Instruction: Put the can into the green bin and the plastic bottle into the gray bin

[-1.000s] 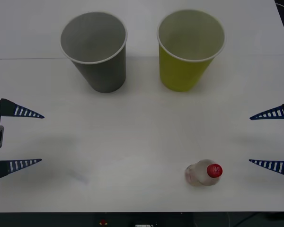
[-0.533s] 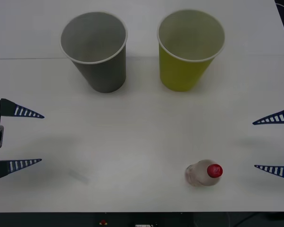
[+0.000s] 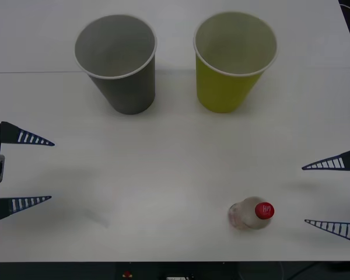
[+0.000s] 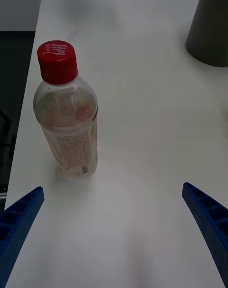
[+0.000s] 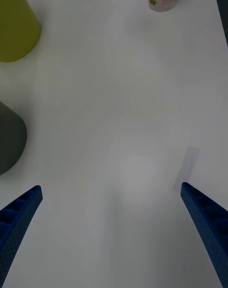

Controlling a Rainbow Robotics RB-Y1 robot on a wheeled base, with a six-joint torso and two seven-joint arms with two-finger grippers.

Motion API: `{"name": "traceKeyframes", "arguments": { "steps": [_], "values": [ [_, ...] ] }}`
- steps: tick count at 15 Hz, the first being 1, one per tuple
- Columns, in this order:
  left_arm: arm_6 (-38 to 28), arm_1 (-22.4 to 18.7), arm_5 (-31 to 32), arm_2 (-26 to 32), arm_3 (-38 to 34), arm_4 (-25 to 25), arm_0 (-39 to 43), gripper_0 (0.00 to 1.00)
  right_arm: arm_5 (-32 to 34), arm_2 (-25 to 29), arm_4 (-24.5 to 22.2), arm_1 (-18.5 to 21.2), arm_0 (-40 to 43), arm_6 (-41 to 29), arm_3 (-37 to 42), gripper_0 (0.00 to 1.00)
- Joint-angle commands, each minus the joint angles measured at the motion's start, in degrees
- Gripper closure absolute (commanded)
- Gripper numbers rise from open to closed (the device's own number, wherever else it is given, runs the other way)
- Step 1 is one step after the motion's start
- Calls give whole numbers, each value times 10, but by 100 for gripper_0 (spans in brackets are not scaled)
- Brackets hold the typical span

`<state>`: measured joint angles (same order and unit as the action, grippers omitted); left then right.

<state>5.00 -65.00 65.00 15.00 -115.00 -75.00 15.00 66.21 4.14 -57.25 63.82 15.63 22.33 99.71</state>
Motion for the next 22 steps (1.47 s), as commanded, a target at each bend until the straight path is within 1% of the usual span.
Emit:
{"name": "traceKeyframes", "arguments": {
  "steps": [1,5,6,10,11,15,19,21,22],
  "values": [
    [0,0,0,0,0,0,0,0,-20,-48,52,0,-3,56,-25,0],
    [0,0,0,0,0,0,0,0,-35,-135,130,0,-36,131,-79,0],
    [0,0,0,0,0,0,0,0,-38,-166,159,0,-50,158,-99,0],
    [0,0,0,0,0,0,0,0,-52,-258,240,-3,-91,230,-150,0],
    [0,0,0,0,0,0,0,0,-56,-291,270,-5,-109,254,-166,0],
    [0,0,0,0,0,0,0,0,-56,-389,347,-28,-168,323,-223,0],
    [0,0,0,0,0,0,0,0,-53,-468,415,-48,-211,377,-261,0],
    [0,0,0,0,0,0,0,0,-50,-495,435,-62,-229,386,-279,0],
    [0,0,0,0,0,0,0,0,-49,-498,435,-68,-234,388,-283,0]
  ]
}}
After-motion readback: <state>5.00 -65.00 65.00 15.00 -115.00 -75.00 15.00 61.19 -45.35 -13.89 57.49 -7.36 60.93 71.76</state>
